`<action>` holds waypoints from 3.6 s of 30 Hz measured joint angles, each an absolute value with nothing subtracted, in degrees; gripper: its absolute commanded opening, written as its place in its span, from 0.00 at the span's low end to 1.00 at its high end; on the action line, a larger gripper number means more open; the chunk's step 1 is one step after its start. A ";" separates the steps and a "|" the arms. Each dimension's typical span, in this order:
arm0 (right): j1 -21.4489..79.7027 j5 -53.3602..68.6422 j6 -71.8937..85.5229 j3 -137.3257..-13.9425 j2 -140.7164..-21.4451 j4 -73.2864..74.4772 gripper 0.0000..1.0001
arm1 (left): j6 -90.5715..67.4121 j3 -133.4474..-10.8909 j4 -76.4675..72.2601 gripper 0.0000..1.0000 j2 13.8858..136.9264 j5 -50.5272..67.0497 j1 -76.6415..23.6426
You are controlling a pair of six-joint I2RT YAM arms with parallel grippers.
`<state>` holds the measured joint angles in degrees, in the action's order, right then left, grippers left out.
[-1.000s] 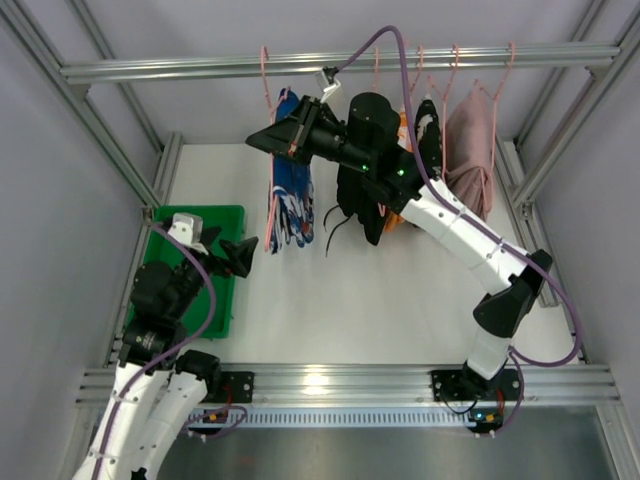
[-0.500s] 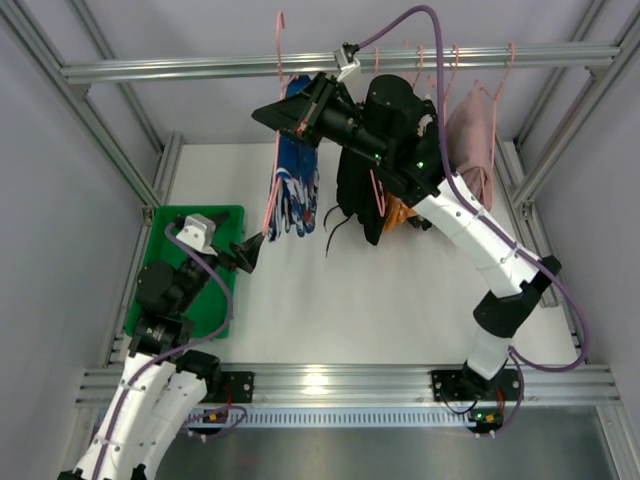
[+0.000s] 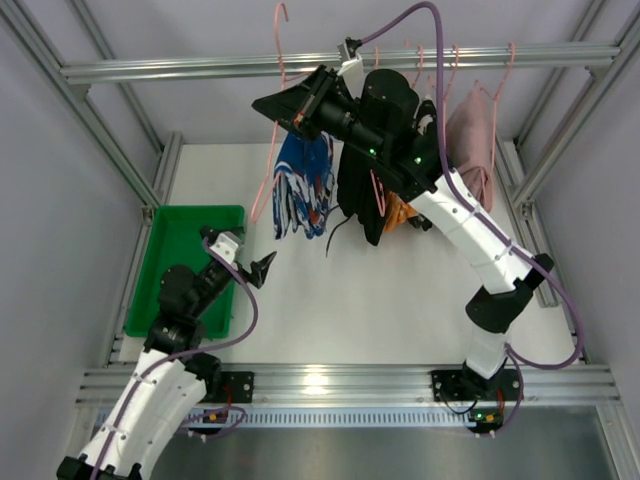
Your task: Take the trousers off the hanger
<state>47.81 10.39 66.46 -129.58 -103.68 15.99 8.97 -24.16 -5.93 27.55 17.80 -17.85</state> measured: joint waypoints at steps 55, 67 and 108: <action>49.58 10.66 67.75 -129.73 -106.30 15.97 0.00 | 15.18 -24.18 -25.85 0.79 45.15 -9.98 -31.92; 49.78 10.63 66.74 -128.35 -106.26 15.92 0.00 | 15.14 -24.77 -23.14 0.88 38.74 -8.43 -31.92; 49.69 11.66 66.08 -126.39 -106.04 15.90 0.00 | 7.16 -31.62 -17.74 0.80 39.59 -11.68 -31.92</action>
